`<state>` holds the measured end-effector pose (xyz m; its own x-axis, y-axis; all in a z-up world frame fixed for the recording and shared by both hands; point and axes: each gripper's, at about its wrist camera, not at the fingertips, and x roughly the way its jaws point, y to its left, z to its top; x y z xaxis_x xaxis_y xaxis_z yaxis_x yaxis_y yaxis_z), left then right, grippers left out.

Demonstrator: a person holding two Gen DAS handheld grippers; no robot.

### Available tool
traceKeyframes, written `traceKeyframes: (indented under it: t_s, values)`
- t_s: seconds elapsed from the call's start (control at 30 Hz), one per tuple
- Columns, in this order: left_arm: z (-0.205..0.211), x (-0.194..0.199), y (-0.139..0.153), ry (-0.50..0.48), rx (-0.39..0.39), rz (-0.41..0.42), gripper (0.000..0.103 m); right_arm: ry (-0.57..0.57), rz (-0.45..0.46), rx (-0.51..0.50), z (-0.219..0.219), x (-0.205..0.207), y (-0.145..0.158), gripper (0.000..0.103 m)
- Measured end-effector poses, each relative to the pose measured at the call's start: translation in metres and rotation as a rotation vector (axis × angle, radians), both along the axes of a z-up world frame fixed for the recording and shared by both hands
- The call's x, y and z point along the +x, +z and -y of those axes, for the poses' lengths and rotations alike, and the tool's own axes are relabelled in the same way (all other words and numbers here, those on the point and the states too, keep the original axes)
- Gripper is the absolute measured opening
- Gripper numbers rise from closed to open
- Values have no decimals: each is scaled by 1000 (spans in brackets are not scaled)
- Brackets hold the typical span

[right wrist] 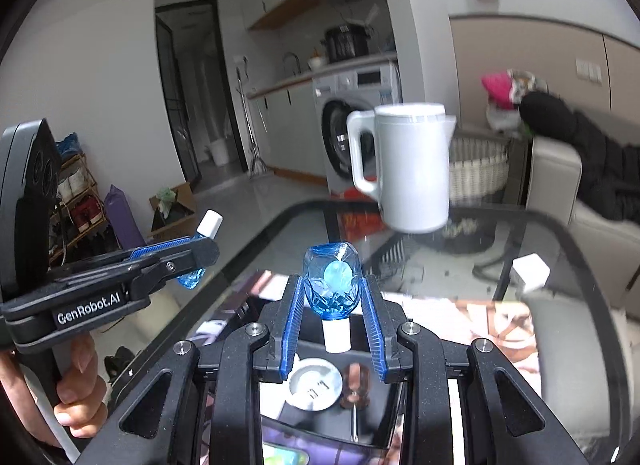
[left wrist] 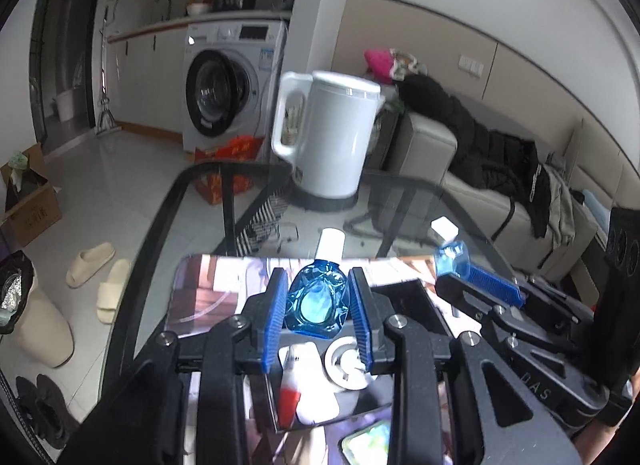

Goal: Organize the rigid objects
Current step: 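Lift both blue bottles and carry them over the black box with both tools, then release the blue bottles into the box with both tools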

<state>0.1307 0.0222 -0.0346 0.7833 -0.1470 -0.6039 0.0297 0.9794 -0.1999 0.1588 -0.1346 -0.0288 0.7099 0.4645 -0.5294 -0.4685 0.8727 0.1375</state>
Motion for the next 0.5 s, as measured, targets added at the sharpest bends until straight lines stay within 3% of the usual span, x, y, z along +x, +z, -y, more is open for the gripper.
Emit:
traceKeyframes:
  t_s: [0.13,0.33,0.5]
  values:
    - [8,4,-10,-13,32,-63,29,-2,-75,-42,-3,10,-14,30]
    - [20,17,-31,-48,77,-189,29,11,-247,-40,0,25,-43,30]
    - [25,24,-47,-66,103,-275,29,9,-329,-41,1,31,-59,29]
